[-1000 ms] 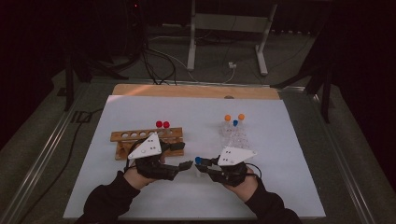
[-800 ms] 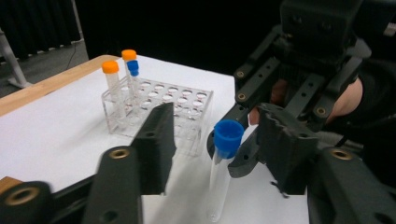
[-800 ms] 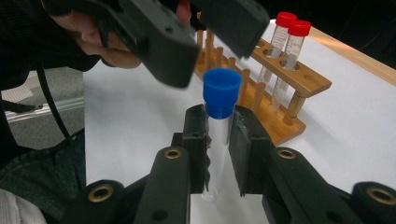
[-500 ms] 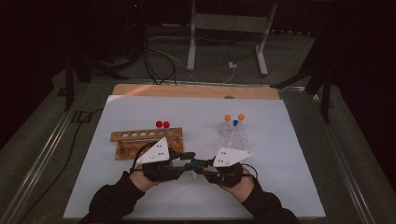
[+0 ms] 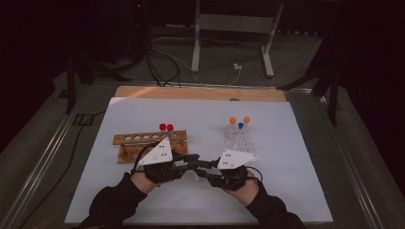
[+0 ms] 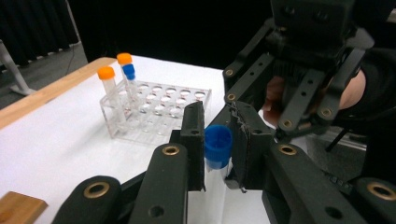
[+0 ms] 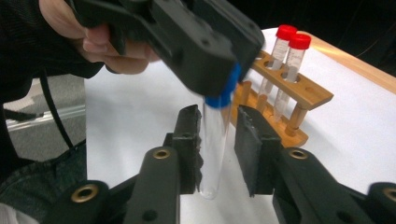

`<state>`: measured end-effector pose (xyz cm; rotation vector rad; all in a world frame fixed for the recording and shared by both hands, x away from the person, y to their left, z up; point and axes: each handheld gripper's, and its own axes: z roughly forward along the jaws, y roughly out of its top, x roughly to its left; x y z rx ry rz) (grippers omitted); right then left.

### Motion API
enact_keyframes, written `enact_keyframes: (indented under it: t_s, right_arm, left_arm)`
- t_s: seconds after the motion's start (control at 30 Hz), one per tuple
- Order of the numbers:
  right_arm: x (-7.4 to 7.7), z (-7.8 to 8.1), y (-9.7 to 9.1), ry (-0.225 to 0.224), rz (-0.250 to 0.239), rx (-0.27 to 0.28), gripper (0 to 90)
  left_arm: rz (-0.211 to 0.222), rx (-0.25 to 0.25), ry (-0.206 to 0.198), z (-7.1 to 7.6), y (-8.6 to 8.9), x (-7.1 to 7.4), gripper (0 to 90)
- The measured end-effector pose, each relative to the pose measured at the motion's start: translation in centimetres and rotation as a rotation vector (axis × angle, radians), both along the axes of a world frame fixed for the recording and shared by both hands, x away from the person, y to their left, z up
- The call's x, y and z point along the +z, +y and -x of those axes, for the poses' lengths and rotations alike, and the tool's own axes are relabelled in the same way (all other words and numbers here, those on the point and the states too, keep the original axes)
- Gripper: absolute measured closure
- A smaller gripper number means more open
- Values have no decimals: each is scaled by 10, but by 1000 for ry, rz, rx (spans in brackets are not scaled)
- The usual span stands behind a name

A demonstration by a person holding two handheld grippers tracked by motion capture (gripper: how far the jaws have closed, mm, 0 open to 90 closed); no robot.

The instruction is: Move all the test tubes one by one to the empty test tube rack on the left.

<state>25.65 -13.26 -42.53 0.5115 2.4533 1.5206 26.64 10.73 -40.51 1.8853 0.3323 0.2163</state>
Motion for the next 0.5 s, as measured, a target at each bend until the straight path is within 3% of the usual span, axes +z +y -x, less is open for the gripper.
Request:
enact_keyframes:
  t_s: [0.13,0.23,0.5]
  right_arm:
    - [2,-1,-4,4,-33,-18,570]
    - [5,-2,-7,9,-52,-35,426]
    - [10,-3,-17,1,-105,-98,187]
  left_arm:
    - [-7,22,-13,-2,9,8,774]
    - [-12,48,-24,-4,18,14,774]
    - [-20,142,-51,-8,51,28,774]
